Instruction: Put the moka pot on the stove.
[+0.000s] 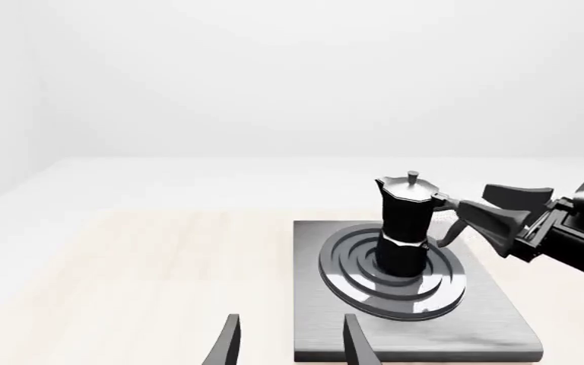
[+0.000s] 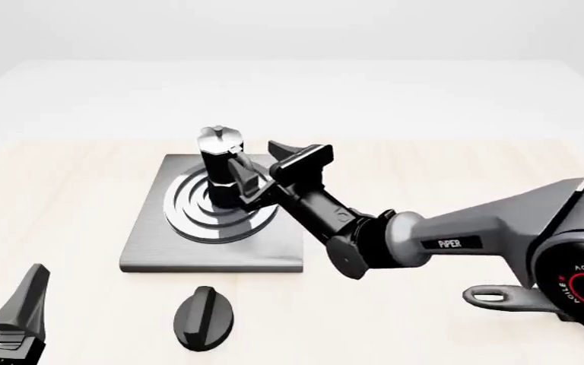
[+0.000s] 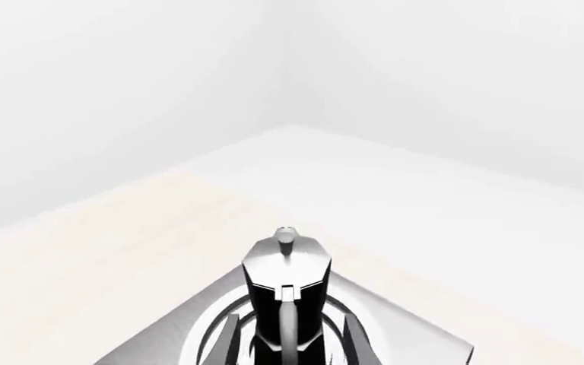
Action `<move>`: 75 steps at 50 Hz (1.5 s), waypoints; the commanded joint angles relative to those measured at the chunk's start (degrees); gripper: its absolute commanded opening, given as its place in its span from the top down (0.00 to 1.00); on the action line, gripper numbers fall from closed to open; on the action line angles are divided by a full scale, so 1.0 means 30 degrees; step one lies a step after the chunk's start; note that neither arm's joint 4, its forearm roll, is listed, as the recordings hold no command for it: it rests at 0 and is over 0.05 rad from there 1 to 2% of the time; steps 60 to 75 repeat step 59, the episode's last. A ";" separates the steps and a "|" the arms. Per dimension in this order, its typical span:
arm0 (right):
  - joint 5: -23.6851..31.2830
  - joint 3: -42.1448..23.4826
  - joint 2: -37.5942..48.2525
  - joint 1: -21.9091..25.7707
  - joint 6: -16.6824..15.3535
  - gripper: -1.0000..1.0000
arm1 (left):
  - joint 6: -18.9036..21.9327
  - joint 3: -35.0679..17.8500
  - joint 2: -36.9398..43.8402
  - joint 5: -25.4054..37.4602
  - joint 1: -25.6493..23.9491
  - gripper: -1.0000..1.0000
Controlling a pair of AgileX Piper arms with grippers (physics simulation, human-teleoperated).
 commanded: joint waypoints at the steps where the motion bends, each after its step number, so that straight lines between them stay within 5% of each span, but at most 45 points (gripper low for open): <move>1: 0.0057 0.0891 -0.1022 -0.0018 -0.0284 0.00 | 0.0000 0.0000 0.0000 0.0000 0.0000 0.00; 75: -0.1180 0.5344 -0.4268 -0.0940 -0.0470 0.00 | 0.0000 0.0000 0.0000 0.0000 0.0000 0.00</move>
